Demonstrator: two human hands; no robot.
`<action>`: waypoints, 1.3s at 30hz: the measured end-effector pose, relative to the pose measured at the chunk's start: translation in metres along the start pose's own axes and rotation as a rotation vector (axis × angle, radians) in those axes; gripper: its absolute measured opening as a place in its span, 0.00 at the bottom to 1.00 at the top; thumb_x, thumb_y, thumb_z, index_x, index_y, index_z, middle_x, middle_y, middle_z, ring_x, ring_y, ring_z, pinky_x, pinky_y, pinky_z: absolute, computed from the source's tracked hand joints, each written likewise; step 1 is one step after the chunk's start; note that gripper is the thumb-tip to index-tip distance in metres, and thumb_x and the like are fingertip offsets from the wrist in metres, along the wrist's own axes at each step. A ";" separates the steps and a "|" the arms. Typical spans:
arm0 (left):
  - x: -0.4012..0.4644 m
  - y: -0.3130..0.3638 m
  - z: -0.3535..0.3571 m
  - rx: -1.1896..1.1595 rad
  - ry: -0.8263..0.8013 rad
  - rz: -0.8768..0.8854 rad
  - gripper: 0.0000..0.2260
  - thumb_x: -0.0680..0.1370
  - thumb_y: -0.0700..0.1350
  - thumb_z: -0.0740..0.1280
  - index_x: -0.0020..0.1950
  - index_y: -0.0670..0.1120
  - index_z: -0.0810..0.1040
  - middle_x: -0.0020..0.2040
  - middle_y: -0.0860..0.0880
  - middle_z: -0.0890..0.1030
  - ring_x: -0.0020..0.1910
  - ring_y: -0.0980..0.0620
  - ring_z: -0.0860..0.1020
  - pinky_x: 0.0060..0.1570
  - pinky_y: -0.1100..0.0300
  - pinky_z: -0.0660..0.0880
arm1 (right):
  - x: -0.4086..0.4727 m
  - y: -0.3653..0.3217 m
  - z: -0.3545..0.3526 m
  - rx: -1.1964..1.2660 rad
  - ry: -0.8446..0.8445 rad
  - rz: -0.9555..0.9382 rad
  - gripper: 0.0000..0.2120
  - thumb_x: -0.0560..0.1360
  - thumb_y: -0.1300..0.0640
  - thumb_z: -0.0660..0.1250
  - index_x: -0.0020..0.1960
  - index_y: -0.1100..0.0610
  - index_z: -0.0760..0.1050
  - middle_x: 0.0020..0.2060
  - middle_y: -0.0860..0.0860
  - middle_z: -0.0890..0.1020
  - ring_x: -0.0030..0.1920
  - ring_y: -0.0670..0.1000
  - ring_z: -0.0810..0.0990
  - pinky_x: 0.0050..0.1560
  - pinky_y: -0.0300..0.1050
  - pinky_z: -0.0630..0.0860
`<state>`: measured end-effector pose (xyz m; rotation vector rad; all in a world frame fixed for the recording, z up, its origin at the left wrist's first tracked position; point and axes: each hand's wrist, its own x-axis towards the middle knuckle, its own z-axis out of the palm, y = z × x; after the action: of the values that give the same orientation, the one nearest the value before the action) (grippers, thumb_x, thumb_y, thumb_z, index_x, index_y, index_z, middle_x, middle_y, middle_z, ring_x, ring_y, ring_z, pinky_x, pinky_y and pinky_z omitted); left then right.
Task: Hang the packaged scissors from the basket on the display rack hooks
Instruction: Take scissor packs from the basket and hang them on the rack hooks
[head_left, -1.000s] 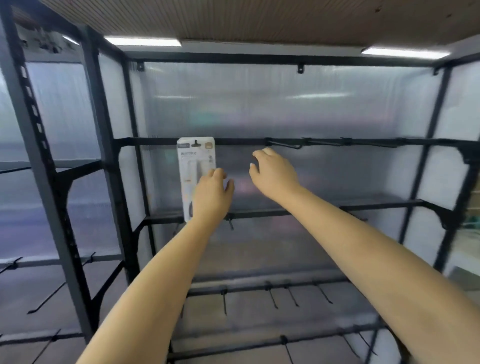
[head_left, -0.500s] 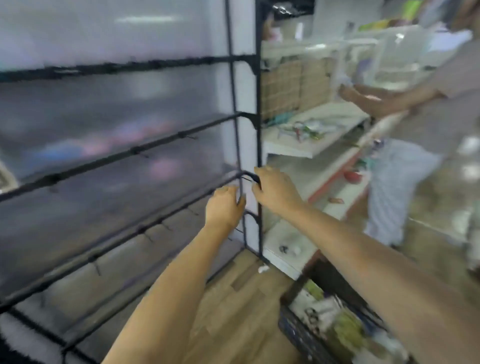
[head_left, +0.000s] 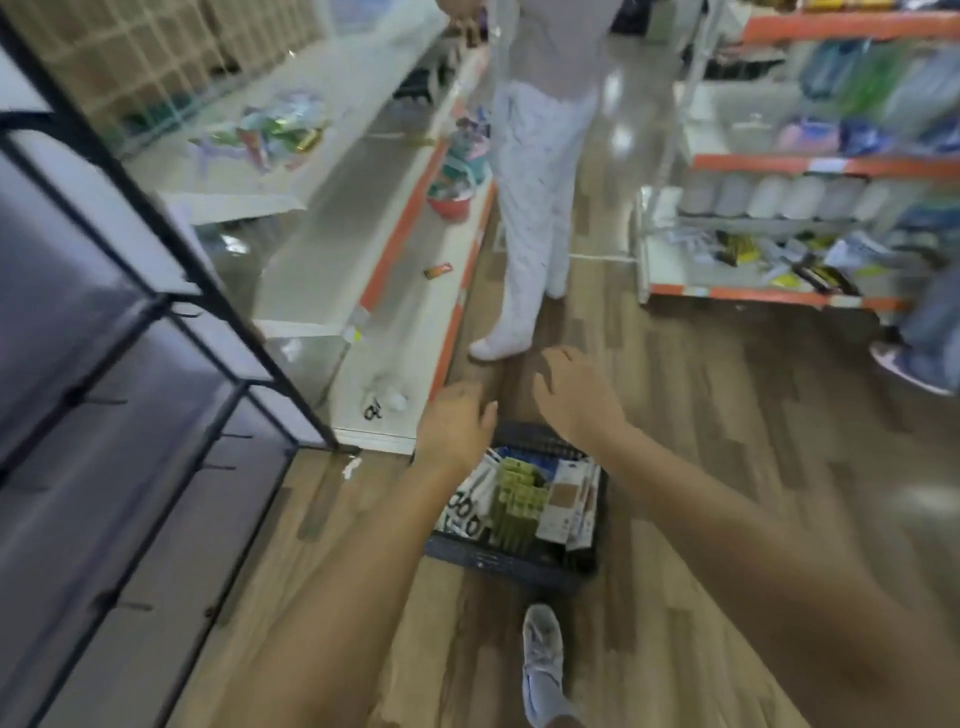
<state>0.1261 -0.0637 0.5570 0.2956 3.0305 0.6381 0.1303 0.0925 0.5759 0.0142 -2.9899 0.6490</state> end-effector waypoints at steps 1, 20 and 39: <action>0.006 0.002 0.016 -0.004 -0.038 0.014 0.13 0.81 0.49 0.58 0.55 0.40 0.74 0.54 0.41 0.77 0.53 0.42 0.75 0.48 0.53 0.70 | 0.000 0.017 0.008 -0.006 -0.011 0.040 0.17 0.81 0.56 0.56 0.67 0.63 0.68 0.63 0.59 0.73 0.60 0.57 0.74 0.57 0.49 0.72; 0.083 -0.041 0.277 0.149 -0.557 0.064 0.13 0.81 0.49 0.56 0.60 0.45 0.72 0.59 0.48 0.74 0.57 0.50 0.72 0.54 0.57 0.71 | -0.011 0.234 0.237 0.192 -0.307 0.563 0.09 0.76 0.62 0.59 0.55 0.59 0.73 0.50 0.53 0.76 0.50 0.54 0.76 0.47 0.47 0.74; 0.129 -0.096 0.541 -0.119 -0.778 -0.162 0.17 0.80 0.49 0.61 0.67 0.47 0.70 0.62 0.49 0.72 0.59 0.51 0.72 0.55 0.53 0.73 | 0.035 0.331 0.468 0.454 -0.217 0.838 0.15 0.78 0.62 0.55 0.62 0.58 0.71 0.55 0.53 0.75 0.53 0.51 0.75 0.50 0.51 0.78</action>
<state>0.0194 0.0894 0.0248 0.2206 2.2371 0.5247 0.0501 0.1997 0.0174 -1.2484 -2.8668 1.4506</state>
